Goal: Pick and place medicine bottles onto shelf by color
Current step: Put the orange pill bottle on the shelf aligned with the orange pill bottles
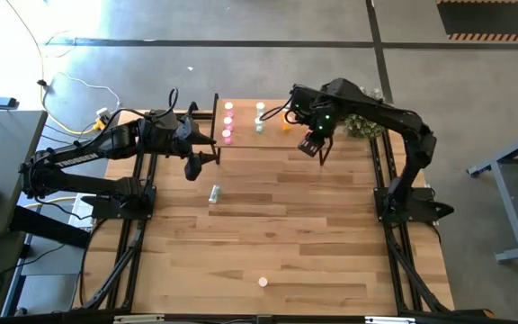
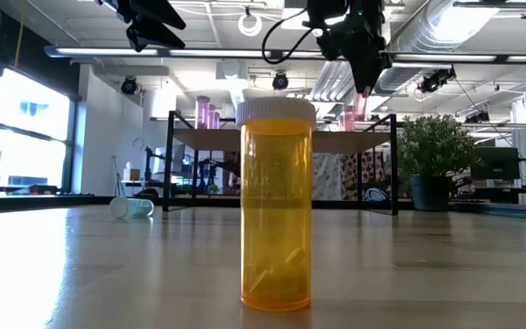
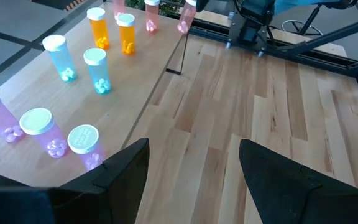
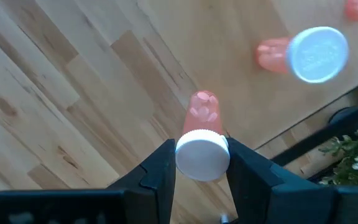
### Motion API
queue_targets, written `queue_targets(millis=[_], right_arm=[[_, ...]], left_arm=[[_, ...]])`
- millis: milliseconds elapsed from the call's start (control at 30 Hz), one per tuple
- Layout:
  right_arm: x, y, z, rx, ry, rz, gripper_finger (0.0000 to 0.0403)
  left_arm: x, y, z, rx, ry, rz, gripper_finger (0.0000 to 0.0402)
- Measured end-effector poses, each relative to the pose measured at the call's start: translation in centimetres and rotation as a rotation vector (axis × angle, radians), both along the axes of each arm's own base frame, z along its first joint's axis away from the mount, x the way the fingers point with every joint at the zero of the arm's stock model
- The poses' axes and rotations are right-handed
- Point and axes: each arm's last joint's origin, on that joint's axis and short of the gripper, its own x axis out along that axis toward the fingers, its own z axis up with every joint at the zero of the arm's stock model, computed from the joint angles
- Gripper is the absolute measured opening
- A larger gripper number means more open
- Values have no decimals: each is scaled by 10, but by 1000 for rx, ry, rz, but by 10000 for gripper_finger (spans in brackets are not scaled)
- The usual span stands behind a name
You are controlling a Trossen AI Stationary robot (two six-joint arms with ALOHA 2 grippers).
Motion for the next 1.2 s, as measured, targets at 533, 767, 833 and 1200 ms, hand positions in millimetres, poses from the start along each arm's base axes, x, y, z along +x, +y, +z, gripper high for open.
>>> queue_targets(millis=[533,767,833,1200], right_arm=[[5,-5,-7,-28,31,35,114],[6,-6,-8,-30,25,42,114],[7,-7,-9,-30,26,41,114],[10,-9,-15,-16,58,48,114]], left_arm=[[0,0,0,-2,-1,1,241],[0,0,0,-2,-1,1,241],[0,0,0,-2,-1,1,241],[0,0,0,-14,-5,9,241]])
